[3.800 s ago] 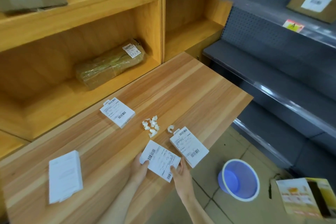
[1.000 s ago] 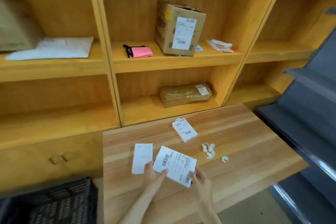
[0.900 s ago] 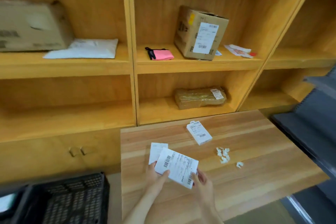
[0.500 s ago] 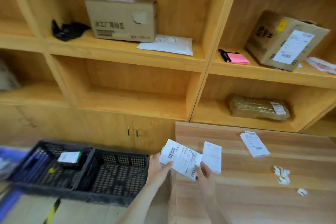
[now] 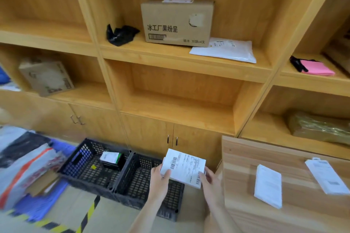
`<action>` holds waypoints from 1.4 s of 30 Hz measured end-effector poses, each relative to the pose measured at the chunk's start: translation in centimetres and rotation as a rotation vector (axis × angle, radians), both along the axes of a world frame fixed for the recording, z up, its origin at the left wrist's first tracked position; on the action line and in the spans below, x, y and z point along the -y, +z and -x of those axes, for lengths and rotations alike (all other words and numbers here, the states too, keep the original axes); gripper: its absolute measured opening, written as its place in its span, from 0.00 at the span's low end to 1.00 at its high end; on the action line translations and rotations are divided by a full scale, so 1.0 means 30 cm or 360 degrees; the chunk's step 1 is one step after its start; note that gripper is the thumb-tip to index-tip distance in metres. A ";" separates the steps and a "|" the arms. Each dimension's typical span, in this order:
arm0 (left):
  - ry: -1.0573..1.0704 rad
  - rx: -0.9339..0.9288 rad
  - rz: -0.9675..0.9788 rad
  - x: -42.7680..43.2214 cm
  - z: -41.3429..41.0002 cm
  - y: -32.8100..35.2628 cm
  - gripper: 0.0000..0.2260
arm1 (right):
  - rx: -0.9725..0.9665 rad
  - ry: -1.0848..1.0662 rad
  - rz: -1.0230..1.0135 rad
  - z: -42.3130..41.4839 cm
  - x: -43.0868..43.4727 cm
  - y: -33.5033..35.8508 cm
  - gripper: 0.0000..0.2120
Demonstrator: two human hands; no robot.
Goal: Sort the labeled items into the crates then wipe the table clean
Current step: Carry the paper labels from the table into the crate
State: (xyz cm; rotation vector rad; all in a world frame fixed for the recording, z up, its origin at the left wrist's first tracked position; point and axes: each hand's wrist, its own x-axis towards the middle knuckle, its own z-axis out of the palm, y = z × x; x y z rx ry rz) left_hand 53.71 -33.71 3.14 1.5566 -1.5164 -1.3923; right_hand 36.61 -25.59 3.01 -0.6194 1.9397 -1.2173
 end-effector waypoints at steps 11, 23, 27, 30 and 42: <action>0.0081 0.0141 -0.0095 0.225 -0.024 -0.108 0.12 | 0.0000 0.0160 -0.0091 -0.012 0.270 -0.120 0.17; 0.0137 0.0327 -0.0235 0.462 -0.040 -0.249 0.18 | -0.0006 0.0228 -0.0288 -0.017 0.528 -0.329 0.15; 0.0121 0.0320 -0.0292 0.536 -0.041 -0.307 0.17 | 0.0017 0.0120 -0.0329 -0.024 0.593 -0.391 0.16; 0.0114 0.0287 -0.0314 0.585 -0.054 -0.373 0.17 | 0.0074 0.0062 -0.0371 -0.058 0.627 -0.454 0.16; -0.0043 0.0282 -0.0266 0.776 -0.020 -1.057 0.14 | 0.0144 -0.0080 -0.0405 -0.060 0.780 -1.117 0.18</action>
